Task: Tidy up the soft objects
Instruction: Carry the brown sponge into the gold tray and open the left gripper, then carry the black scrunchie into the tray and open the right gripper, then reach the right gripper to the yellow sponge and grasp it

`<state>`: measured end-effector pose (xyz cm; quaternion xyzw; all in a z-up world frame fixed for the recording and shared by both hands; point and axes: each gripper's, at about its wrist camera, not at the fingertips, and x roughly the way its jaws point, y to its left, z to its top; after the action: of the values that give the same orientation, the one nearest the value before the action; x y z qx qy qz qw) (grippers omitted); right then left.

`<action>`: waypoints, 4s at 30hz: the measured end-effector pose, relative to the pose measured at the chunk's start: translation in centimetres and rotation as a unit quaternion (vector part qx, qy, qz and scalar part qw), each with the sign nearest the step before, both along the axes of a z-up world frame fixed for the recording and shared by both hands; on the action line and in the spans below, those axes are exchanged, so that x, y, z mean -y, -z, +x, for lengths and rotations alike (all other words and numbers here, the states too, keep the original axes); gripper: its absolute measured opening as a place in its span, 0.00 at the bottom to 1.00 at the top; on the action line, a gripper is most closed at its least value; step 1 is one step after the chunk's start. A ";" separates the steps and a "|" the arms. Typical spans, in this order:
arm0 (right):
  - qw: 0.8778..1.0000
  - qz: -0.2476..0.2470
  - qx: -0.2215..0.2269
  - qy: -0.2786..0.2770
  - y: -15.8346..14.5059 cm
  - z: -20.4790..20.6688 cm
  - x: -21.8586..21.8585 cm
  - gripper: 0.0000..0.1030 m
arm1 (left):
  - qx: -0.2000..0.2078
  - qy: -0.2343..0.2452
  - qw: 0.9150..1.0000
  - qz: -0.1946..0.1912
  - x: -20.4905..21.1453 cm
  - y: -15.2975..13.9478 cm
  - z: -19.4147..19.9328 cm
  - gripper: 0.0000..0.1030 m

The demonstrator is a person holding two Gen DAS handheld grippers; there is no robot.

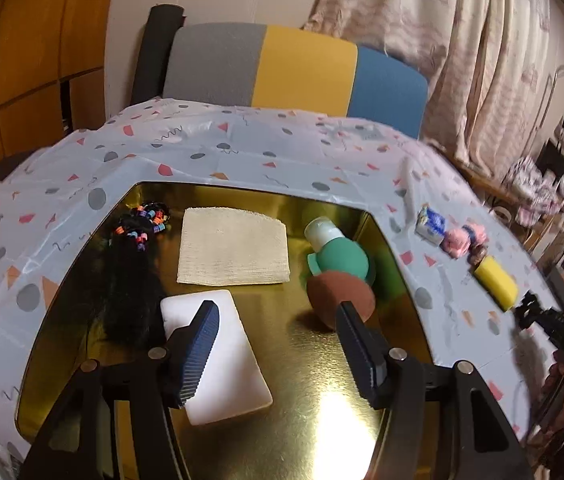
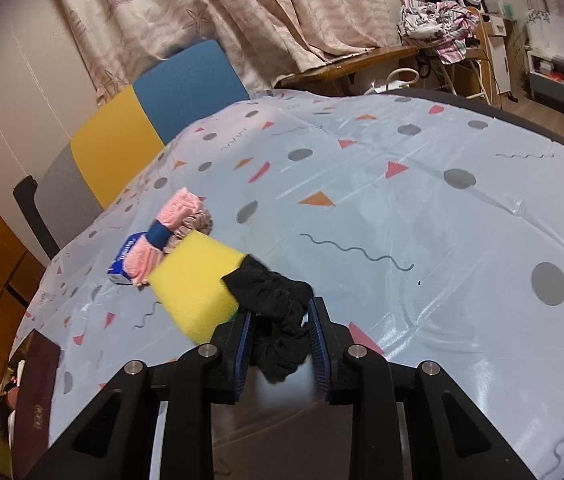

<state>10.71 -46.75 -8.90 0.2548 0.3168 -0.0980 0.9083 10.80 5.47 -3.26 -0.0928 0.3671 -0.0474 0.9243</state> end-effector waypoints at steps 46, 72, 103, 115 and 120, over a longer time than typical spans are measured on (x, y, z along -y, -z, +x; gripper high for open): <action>0.992 -0.082 -0.057 -0.081 -1.5 1.6 -6.0 0.21 | -0.026 0.029 0.998 -0.052 1.8 1.7 -2.9 0.60; 0.925 -0.047 -0.014 -0.377 -7.4 2.5 -35.7 0.23 | -0.006 -0.050 0.997 -0.064 -3.3 0.9 -3.4 0.60; 0.952 -0.094 0.019 -0.291 -9.1 0.3 -32.1 0.69 | -0.007 -0.001 0.997 -0.075 -1.3 0.7 -3.7 0.60; 0.964 -0.098 -0.044 -0.243 -4.5 -1.3 -25.4 0.69 | -0.005 0.100 0.993 -0.065 3.1 0.4 -4.8 0.60; 0.967 -0.105 -0.070 -0.223 -2.2 -2.2 -21.1 0.71 | -0.008 0.154 0.986 -0.065 6.2 0.2 -5.8 0.60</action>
<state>8.50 -25.63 -6.69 0.0739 0.4164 0.0566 0.9044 4.97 -0.71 -3.42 -0.0954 0.3807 -0.2117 0.8951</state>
